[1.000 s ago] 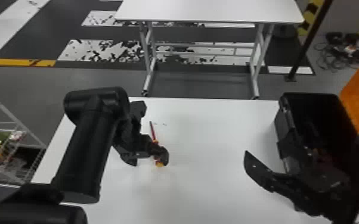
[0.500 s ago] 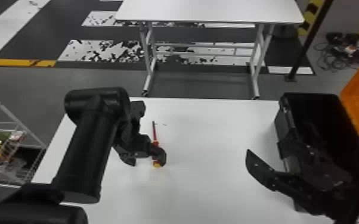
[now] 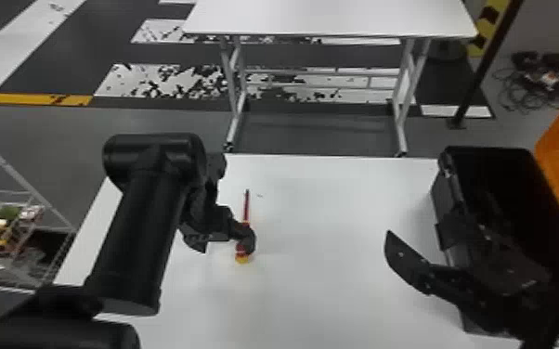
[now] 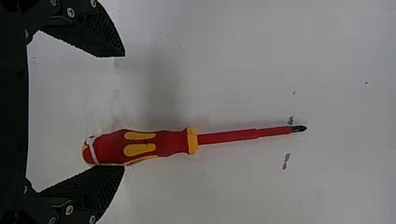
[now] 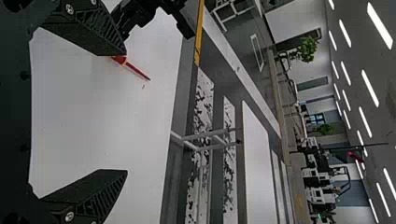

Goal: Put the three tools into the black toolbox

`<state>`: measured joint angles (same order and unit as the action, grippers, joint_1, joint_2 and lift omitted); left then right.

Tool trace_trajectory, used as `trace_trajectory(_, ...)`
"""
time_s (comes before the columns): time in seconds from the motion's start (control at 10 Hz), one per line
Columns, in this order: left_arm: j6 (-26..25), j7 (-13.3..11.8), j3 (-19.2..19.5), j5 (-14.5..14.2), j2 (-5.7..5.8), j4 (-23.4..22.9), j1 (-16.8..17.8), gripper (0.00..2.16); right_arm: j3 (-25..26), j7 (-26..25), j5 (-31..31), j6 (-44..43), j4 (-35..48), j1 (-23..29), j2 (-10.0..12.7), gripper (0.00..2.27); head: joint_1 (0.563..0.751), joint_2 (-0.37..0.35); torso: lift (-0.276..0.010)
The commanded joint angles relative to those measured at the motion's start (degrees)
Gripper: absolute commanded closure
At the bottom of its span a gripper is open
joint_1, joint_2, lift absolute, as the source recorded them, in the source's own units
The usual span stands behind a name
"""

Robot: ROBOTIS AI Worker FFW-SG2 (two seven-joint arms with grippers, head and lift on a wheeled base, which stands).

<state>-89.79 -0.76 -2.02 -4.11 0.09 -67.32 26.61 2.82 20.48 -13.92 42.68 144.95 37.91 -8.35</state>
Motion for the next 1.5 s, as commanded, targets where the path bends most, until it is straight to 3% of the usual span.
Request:
trace_trajectory(0.0, -0.24, -0.29, 0.52, 0.42, -0.24, -0.09, -0.07, 0.15, 0.08, -0.01, -0.23, 0.0, -0.11, -0.3, 0.0, 0.1, 0.695, 0.085, -0.051)
trace_trajectory(0.6, -0.24, -0.38, -0.53, -0.9, -0.24, 1.05, -0.07, 0.15, 0.87, -0.01, -0.58, 0.18, 0.07, -0.03, -0.18, 0.1, 0.695, 0.072, -0.051)
trace_trajectory(1.4, -0.24, -1.35, -0.71, 2.26, -0.24, -0.26, -0.5, 0.14, 0.43, -0.01, -0.67, -0.17, 0.24, -0.03, 0.09, 0.1, 0.695, 0.087, -0.051)
